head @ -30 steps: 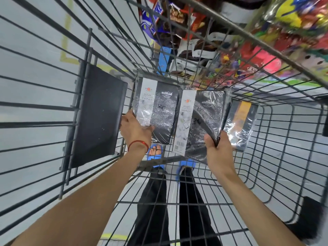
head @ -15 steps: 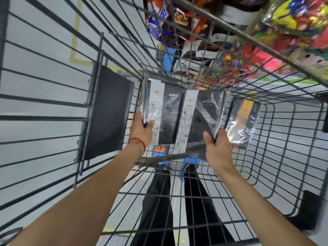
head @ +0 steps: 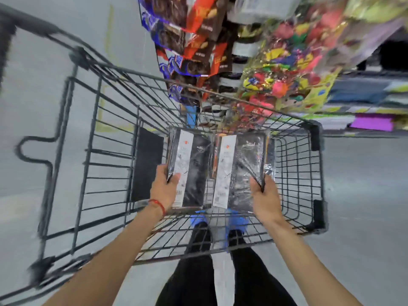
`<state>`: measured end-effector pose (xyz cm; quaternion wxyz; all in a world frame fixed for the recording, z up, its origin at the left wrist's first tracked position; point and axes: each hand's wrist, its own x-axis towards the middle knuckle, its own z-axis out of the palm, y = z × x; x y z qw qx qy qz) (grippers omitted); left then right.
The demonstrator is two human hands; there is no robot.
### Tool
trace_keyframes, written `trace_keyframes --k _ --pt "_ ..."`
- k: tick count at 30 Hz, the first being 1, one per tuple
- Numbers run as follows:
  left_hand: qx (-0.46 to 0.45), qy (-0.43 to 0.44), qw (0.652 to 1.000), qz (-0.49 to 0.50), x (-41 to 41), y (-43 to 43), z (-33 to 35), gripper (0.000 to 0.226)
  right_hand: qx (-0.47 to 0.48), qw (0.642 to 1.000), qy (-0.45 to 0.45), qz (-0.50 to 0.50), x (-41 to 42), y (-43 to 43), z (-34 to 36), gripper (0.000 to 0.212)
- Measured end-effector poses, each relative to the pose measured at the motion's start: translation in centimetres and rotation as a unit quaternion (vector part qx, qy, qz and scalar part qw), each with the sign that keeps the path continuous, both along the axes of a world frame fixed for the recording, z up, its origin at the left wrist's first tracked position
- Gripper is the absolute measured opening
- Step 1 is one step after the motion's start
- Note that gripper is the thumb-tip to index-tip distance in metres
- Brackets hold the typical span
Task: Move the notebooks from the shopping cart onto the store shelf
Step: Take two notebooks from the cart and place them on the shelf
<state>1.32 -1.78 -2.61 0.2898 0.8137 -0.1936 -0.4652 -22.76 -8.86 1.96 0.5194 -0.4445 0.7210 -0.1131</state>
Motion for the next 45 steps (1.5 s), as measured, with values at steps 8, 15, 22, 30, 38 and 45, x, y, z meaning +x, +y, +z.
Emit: trace_keyframes --k 8,15,22,30,38,45 --pt "-0.091 0.008 0.995 -0.047 -3.7 -0.1 10.6 0.034 -0.076 0.995 -0.046 -0.055 -6.7 2.5 9.8 0.031" --pt "-0.168 0.017 0.982 -0.091 -11.8 -1.7 17.1 0.026 -0.146 0.983 -0.094 -0.063 -15.9 3.3 12.9 0.008" --pt "-0.205 0.009 0.975 -0.089 -24.6 -1.9 20.8 0.029 -0.181 0.972 -0.133 -0.075 -28.5 3.7 16.1 0.010" --pt "-0.189 -0.013 0.971 -0.147 -34.8 -4.4 20.7 0.034 -0.195 0.963 -0.145 -0.113 -39.9 1.8 18.2 0.011" --pt "-0.197 0.039 0.972 -0.125 -42.0 -12.1 21.2 0.028 -0.174 0.959 -0.166 -0.148 -45.3 -5.4 17.0 0.013" --pt "-0.176 0.047 0.974 -0.134 -44.7 -22.9 16.3 0.022 -0.164 0.971 -0.138 -0.106 -47.7 -16.0 15.0 0.009"
